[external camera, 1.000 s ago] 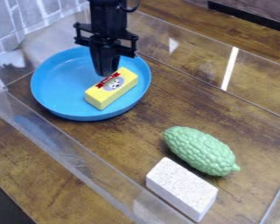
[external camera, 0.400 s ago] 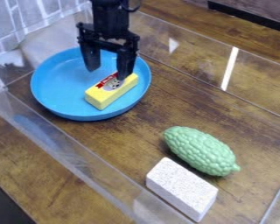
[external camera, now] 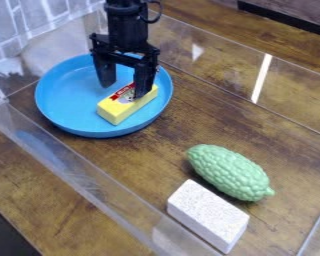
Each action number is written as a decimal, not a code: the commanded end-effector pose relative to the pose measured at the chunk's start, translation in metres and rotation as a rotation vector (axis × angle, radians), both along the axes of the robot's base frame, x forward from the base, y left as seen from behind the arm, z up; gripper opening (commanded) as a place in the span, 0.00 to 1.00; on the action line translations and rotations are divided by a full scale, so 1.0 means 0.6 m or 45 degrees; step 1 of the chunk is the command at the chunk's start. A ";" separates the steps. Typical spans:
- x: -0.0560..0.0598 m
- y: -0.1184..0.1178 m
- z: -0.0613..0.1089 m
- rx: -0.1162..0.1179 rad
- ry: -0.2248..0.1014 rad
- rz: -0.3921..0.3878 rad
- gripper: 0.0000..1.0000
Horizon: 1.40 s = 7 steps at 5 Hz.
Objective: Put the yellow brick in the blue tray
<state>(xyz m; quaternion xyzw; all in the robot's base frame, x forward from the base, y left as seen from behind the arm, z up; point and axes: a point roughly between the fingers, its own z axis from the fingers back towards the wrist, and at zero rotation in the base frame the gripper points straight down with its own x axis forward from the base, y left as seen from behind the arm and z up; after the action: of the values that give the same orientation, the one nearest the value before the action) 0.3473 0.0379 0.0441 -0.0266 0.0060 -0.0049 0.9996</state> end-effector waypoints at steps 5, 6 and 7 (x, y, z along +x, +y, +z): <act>0.027 -0.006 0.022 0.028 -0.083 -0.056 0.00; 0.026 -0.004 0.037 0.027 -0.099 -0.063 0.00; 0.025 -0.003 0.053 0.026 -0.117 -0.070 0.00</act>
<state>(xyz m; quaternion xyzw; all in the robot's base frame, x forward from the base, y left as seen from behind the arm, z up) 0.3502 0.0351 0.0403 -0.0227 0.0142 -0.0326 0.9991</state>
